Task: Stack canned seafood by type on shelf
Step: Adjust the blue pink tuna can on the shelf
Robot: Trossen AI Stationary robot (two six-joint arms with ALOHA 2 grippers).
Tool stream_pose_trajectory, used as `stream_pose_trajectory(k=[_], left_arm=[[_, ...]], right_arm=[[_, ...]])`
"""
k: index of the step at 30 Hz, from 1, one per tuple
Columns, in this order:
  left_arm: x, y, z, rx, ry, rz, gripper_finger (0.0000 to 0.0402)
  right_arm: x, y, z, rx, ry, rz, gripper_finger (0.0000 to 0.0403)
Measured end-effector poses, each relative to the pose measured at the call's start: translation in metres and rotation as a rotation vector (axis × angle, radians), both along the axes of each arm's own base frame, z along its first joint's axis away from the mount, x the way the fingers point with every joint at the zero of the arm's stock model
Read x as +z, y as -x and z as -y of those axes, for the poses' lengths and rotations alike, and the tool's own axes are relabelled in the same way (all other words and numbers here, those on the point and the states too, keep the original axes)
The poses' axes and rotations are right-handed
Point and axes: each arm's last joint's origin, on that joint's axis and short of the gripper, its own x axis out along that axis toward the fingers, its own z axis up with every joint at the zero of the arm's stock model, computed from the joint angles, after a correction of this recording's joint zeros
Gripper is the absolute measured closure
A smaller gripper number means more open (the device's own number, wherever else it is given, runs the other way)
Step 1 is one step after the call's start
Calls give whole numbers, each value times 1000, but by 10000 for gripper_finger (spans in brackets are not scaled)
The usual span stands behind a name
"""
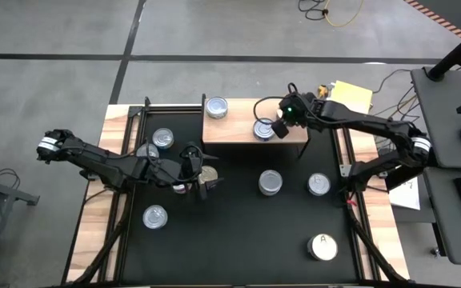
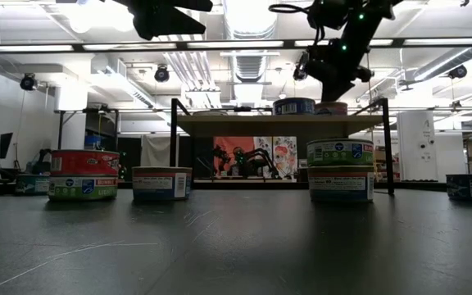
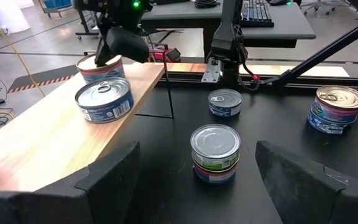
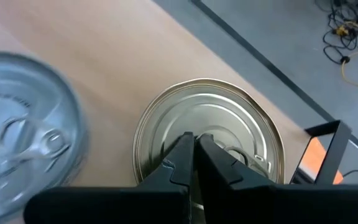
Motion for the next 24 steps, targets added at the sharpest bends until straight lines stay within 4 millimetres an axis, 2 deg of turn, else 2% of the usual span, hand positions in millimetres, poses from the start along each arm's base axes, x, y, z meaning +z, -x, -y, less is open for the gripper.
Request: stream_pose_trajectory(k=[8,15,20,24], left_arm=[[0,0,0,0,0,-1,98],[-1,0,0,-1,-5,-8,98],[-2,1,0,-1,-9,-22,98],[-3,1,0,8,26,-16,98]], right_arm=[[0,7,14,-34,13,-2,394],[3,10,16,-33,35,-17,394],[23,13,5,-22,57,38,394],[47,16,-8,-18,89,155,394]])
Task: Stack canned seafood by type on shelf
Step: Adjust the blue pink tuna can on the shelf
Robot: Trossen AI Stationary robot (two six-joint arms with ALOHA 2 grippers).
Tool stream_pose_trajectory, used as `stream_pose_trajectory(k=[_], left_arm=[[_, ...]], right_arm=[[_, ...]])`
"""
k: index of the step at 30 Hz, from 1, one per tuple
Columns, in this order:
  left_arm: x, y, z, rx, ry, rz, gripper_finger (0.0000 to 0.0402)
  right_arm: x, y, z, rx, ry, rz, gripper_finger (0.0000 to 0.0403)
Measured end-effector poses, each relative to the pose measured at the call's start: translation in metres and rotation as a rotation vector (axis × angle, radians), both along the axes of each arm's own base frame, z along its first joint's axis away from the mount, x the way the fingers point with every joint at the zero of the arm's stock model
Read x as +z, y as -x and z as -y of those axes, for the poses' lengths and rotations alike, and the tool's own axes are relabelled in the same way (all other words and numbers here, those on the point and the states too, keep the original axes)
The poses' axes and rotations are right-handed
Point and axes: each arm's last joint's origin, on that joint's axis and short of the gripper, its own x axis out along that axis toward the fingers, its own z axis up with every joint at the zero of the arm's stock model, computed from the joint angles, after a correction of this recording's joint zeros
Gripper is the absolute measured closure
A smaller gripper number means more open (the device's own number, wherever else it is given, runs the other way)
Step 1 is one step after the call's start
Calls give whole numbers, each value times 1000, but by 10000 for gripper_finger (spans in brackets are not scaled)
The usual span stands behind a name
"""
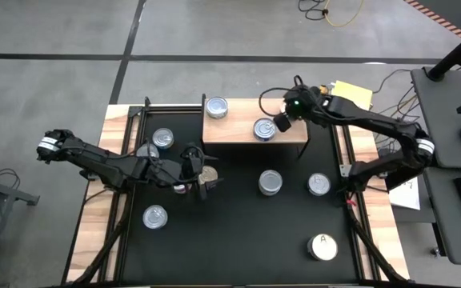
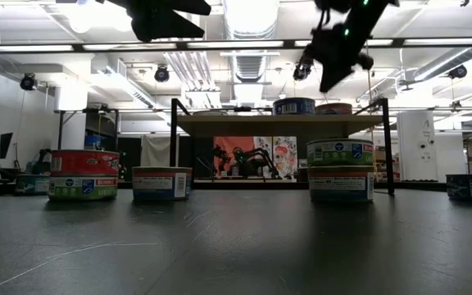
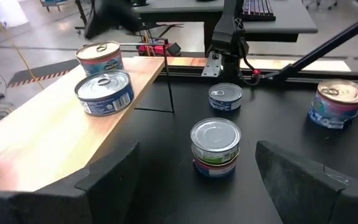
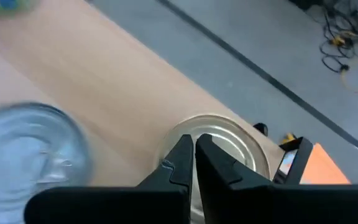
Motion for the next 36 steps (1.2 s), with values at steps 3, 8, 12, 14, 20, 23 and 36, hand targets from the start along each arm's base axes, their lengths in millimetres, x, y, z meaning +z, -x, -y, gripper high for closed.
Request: stream_pose_trajectory(k=[3,8,12,14,20,23,36], left_arm=[[-1,0,2,-28,74,14,98],[-13,-6,13,-103,153,55,98],[-26,-15,21,-119,170,58,98],[-31,-20,24,-122,171,57,98],[-48,-31,27,-116,173,16,98],[-53,-35,29,-116,168,-1,98],[-37,-43,30,-172,16,13,98]], right_arm=[[3,0,-15,38,-27,40,394],[6,-5,-51,173,-75,106,394],[4,-7,-75,240,-92,119,394],[3,-7,-87,268,-106,135,394],[-19,-11,-122,326,-131,127,394],[-33,-9,-139,308,-155,122,394],[-39,5,-131,-107,-20,221,394]])
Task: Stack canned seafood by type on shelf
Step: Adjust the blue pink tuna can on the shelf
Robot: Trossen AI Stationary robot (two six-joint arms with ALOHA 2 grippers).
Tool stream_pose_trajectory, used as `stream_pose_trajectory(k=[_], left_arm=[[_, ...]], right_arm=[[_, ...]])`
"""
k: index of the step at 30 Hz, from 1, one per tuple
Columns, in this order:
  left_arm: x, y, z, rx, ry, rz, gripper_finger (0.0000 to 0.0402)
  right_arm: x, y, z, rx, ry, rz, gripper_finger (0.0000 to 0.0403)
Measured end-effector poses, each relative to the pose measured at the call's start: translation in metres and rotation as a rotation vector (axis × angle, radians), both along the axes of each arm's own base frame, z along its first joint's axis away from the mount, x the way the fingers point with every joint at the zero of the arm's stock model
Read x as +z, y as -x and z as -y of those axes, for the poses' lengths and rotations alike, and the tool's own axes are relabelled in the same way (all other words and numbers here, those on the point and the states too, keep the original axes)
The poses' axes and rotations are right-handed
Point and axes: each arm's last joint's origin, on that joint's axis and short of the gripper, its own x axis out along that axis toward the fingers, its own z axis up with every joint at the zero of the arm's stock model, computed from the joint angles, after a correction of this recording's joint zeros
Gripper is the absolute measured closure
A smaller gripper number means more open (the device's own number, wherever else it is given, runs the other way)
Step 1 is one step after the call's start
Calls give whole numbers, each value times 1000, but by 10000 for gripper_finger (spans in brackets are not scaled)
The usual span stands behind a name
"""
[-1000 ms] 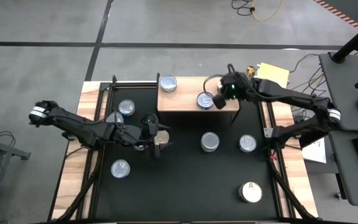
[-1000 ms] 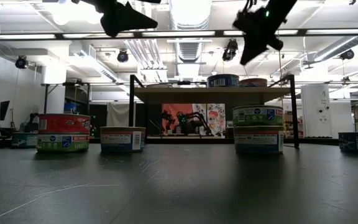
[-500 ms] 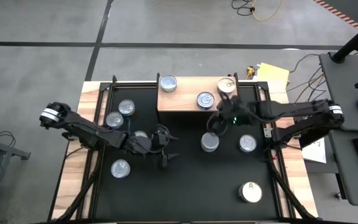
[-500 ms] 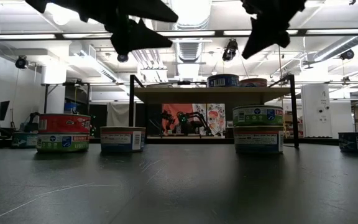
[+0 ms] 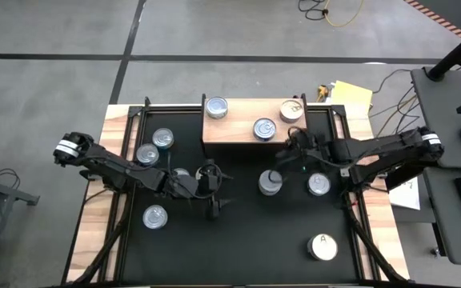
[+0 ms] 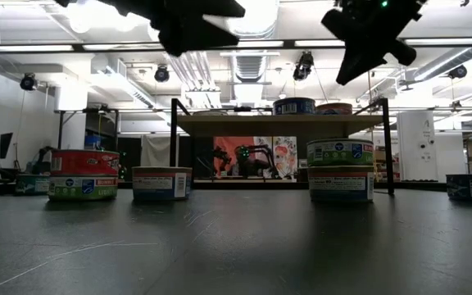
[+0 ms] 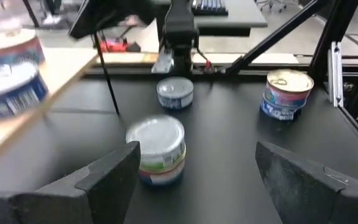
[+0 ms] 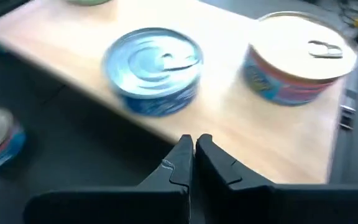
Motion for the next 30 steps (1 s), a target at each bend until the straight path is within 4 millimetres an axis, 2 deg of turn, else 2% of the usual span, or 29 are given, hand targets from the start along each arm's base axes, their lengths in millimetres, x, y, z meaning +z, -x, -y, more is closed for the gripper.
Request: stream_pose_trajectory(k=[3,9,14,20,26,30], left_arm=[[8,-1,0,-11,-42,16,98],[10,-2,-5,-9,-81,14,98],[10,-3,-11,11,-83,12,98],[10,-4,-17,26,-97,8,98],[9,-5,-18,29,-106,6,98],[9,-5,-18,28,-108,6,98]], right_arm=[[4,0,17,-60,-22,3,394],[3,7,55,-147,-90,-34,394],[2,13,75,-192,-97,-67,394],[2,18,87,-213,-87,-93,394],[0,18,90,-214,-88,-103,394],[-6,13,90,-174,-155,-110,394]])
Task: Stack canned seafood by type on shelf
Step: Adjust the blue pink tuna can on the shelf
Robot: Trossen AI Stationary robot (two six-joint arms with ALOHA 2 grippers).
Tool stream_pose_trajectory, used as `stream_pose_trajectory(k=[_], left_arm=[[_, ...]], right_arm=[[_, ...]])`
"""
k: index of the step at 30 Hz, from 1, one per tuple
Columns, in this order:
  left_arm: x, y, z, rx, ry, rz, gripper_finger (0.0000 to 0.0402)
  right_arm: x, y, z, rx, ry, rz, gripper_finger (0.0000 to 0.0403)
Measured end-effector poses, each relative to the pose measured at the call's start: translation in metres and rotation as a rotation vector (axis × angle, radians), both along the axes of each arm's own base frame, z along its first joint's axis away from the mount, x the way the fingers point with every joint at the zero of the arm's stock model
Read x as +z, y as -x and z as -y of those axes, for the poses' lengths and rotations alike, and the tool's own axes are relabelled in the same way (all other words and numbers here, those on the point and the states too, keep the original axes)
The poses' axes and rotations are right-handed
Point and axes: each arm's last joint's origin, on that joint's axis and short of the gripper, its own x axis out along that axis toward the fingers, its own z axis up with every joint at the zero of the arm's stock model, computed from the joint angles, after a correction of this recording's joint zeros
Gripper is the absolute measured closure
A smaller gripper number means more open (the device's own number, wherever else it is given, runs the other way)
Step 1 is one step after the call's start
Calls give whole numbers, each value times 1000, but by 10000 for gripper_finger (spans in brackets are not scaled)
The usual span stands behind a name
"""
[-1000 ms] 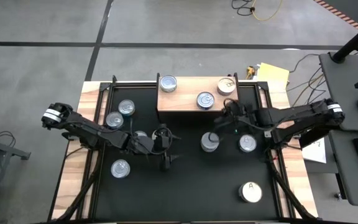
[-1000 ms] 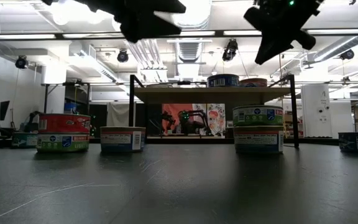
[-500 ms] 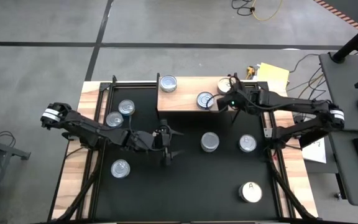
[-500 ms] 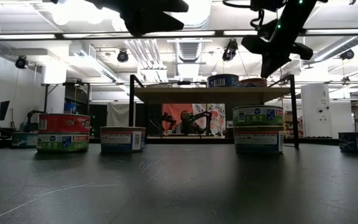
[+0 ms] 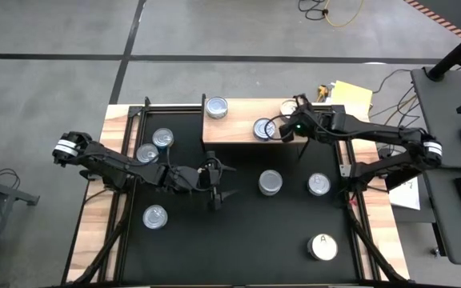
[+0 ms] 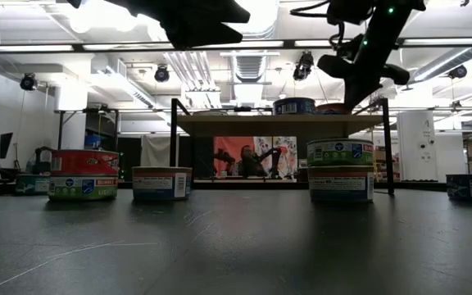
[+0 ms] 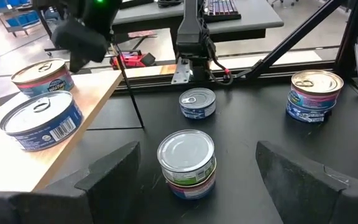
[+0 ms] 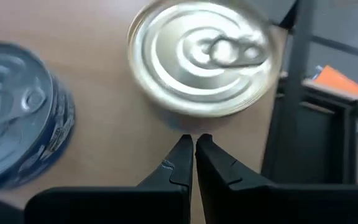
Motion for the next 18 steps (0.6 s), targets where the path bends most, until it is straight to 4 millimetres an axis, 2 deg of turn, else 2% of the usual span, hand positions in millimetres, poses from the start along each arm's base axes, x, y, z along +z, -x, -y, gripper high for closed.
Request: stream_pose_trajectory(k=[7,18], left_arm=[[0,0,0,0,0,-1,98],[0,0,0,1,2,0,98]], right_arm=[[-9,-7,5,-22,22,-45,394],[-9,-8,14,-29,57,-45,394]])
